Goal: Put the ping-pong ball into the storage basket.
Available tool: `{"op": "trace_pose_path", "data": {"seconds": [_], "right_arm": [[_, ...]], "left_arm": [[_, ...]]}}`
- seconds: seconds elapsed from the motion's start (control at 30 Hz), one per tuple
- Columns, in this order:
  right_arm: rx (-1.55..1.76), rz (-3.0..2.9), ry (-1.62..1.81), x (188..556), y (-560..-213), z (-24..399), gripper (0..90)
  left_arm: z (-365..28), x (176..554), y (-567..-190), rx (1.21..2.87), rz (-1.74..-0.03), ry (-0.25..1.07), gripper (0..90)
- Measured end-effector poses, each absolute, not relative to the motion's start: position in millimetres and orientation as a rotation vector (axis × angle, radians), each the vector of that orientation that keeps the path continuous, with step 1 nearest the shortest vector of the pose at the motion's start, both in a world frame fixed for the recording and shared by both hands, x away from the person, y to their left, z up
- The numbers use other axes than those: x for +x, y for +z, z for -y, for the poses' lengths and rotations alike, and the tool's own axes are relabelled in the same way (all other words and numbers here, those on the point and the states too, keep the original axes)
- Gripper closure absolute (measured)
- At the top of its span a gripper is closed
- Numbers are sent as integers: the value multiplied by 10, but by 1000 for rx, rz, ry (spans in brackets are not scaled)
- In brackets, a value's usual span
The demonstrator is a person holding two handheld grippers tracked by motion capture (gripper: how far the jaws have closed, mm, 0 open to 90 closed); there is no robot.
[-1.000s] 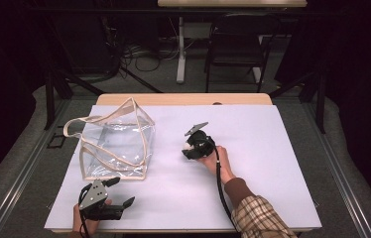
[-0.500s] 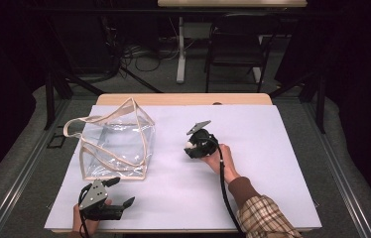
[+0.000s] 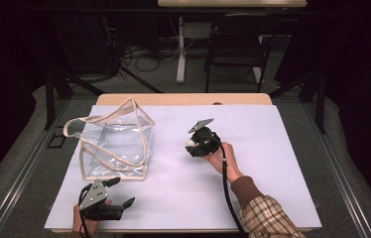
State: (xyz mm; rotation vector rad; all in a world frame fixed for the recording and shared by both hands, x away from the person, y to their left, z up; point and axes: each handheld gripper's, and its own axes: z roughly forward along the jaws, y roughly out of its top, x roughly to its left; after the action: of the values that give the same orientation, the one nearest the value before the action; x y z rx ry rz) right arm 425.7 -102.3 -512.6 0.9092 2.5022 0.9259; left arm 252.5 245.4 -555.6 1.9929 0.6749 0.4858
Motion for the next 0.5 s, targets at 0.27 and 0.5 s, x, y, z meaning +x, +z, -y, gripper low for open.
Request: {"op": "trace_pose_path", "data": {"seconds": [0.27, 0.5], "right_arm": [[885, -2497, 931, 4234, -5068, 1060, 509], [888, -2489, 932, 4217, -5015, 1105, 509]], "left_arm": [[-2454, 2525, -5556, 1992, -676, 485, 160], [-2454, 2524, -5553, 1991, -675, 487, 160]]}}
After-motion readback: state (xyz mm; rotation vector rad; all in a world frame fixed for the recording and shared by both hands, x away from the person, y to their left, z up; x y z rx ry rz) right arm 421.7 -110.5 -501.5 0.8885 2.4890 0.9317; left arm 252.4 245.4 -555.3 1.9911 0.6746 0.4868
